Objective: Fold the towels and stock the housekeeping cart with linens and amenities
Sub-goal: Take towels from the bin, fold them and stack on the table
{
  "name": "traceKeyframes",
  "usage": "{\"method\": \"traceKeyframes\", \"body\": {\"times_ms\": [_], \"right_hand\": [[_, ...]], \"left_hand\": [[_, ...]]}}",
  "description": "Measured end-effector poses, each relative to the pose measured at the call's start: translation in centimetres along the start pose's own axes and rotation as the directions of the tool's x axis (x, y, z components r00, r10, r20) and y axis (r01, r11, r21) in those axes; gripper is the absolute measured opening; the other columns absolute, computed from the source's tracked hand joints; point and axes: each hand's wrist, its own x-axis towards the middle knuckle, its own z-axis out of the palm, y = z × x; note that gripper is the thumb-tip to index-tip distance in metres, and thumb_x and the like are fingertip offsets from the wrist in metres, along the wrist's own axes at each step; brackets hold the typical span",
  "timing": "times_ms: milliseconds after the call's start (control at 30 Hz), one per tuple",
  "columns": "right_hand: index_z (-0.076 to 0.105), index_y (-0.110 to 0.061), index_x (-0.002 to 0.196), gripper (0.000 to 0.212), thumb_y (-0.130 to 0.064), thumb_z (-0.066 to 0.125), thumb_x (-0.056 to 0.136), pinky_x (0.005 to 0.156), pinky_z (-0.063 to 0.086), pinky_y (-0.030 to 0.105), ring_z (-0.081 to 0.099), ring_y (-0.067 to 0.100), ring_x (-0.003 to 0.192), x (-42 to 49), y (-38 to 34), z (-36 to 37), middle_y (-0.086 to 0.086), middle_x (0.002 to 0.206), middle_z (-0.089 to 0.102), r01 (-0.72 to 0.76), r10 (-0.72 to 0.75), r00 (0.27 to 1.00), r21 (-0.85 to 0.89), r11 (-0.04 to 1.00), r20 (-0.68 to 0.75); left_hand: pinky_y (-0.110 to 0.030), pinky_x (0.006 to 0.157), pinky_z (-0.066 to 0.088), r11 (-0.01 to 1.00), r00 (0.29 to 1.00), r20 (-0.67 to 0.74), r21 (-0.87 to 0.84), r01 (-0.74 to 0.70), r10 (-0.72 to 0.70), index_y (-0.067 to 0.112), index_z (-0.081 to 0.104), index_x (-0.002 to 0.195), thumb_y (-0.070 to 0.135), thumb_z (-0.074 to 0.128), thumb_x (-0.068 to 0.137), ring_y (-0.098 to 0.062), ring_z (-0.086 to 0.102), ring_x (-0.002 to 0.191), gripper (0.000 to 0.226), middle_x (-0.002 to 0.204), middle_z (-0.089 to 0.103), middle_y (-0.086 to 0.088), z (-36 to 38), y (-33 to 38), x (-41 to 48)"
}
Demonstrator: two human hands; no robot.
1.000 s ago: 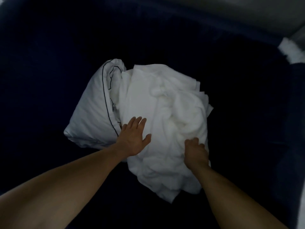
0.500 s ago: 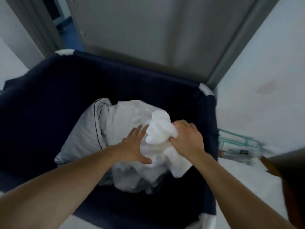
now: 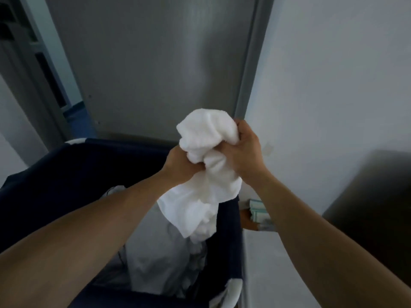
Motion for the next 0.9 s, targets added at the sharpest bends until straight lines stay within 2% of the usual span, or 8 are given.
{"method": "traceKeyframes", "body": {"times_ms": [100, 233, 367, 433, 533, 633, 767, 900], "right_hand": [[0.057, -0.045, 0.1, 0.035, -0.047, 0.075, 0.071, 0.077, 0.055, 0.021, 0.064, -0.002, 0.092, 1.0, -2.3, -2.7, -0.023, 0.098, 0.067, 0.031, -0.027, 0.997, 0.05, 0.998, -0.071], [0.061, -0.033, 0.125, 0.05, -0.049, 0.067, 0.078, 0.096, 0.054, 0.042, 0.064, 0.015, 0.112, 2.0, -3.6, -7.0, -0.009, 0.119, 0.067, 0.062, -0.046, 0.992, 0.142, 0.988, -0.116], [0.059, -0.038, 0.128, 0.053, -0.057, 0.063, 0.079, 0.089, 0.054, 0.028, 0.064, 0.007, 0.109, 1.8, -3.1, -11.5, -0.013, 0.125, 0.063, 0.08, -0.066, 0.978, 0.062, 0.995, -0.198], [0.055, -0.05, 0.128, 0.058, -0.067, 0.063, 0.073, 0.087, 0.053, 0.024, 0.063, 0.005, 0.109, 1.0, -2.0, -13.9, -0.02, 0.13, 0.058, 0.003, -0.011, 0.972, -0.034, 0.999, -0.235], [0.038, -0.052, 0.142, 0.088, -0.076, 0.066, 0.062, 0.103, 0.046, 0.034, 0.049, 0.008, 0.127, -1.5, 0.8, -18.1, -0.019, 0.147, 0.042, -0.208, 0.17, 0.96, -0.161, 0.965, -0.222], [0.025, -0.044, 0.15, 0.112, -0.061, 0.084, 0.057, 0.109, 0.042, 0.044, 0.046, 0.017, 0.13, -4.6, 3.7, -22.5, -0.01, 0.15, 0.039, -0.443, 0.396, 0.891, -0.23, 0.866, -0.224], [0.05, -0.023, 0.138, 0.077, -0.037, 0.088, 0.072, 0.092, 0.052, 0.04, 0.06, 0.024, 0.109, -7.5, 7.1, -27.2, -0.001, 0.121, 0.06, -0.587, 0.499, 0.804, -0.296, 0.753, -0.324], [0.065, -0.011, 0.107, 0.036, -0.022, 0.084, 0.078, 0.086, 0.052, 0.041, 0.064, 0.029, 0.095, -9.0, 10.5, -30.7, 0.007, 0.098, 0.067, -0.571, 0.471, 0.812, -0.299, 0.765, -0.345]], "left_hand": [[-0.029, 0.073, 0.054, 0.988, 0.999, 0.027, -0.152, -0.039, 0.044, 0.027, 0.059, 0.086, 0.023, 0.077, 0.079, -0.016, 0.067, 0.089, 0.02, 0.086, 0.068, 0.001, 0.9, 3.9, 1.5], [-0.029, 0.072, 0.055, 0.92, 0.989, 0.119, -0.39, -0.039, 0.093, 0.027, 0.067, 0.104, 0.025, 0.081, 0.072, -0.011, 0.069, 0.093, 0.034, 0.098, 0.073, 0.009, 2.5, 8.1, 3.6], [-0.016, 0.053, 0.052, 0.836, 0.969, 0.236, -0.544, 0.071, 0.071, 0.024, 0.069, 0.103, 0.014, 0.077, 0.077, -0.005, 0.07, 0.081, 0.029, 0.087, 0.075, 0.01, 6.3, 10.8, 5.9], [-0.023, 0.057, 0.054, 0.803, 0.948, 0.316, -0.575, 0.155, 0.043, 0.016, 0.068, 0.111, 0.011, 0.071, 0.083, -0.016, 0.07, 0.09, 0.028, 0.096, 0.075, -0.001, 8.6, 11.6, 6.4], [-0.04, 0.078, 0.056, 0.746, 0.902, 0.424, -0.626, 0.226, 0.082, 0.01, 0.066, 0.116, 0.017, 0.07, 0.075, -0.03, 0.068, 0.097, 0.041, 0.104, 0.072, -0.011, 11.9, 12.6, 7.0], [-0.032, 0.062, 0.056, 0.702, 0.856, 0.497, -0.661, 0.266, 0.143, 0.015, 0.066, 0.092, 0.024, 0.064, 0.067, -0.023, 0.07, 0.074, 0.026, 0.075, 0.072, -0.002, 14.9, 13.8, 6.9], [-0.03, 0.055, 0.056, 0.668, 0.81, 0.564, -0.666, 0.332, 0.159, 0.01, 0.065, 0.098, 0.026, 0.073, 0.061, -0.019, 0.072, 0.068, 0.041, 0.075, 0.073, -0.003, 19.4, 14.6, 5.7], [-0.034, 0.061, 0.057, 0.675, 0.81, 0.582, -0.625, 0.391, 0.069, 0.012, 0.067, 0.106, 0.037, 0.08, 0.052, -0.024, 0.073, 0.08, 0.061, 0.087, 0.075, -0.007, 24.2, 13.5, 3.8]]}}
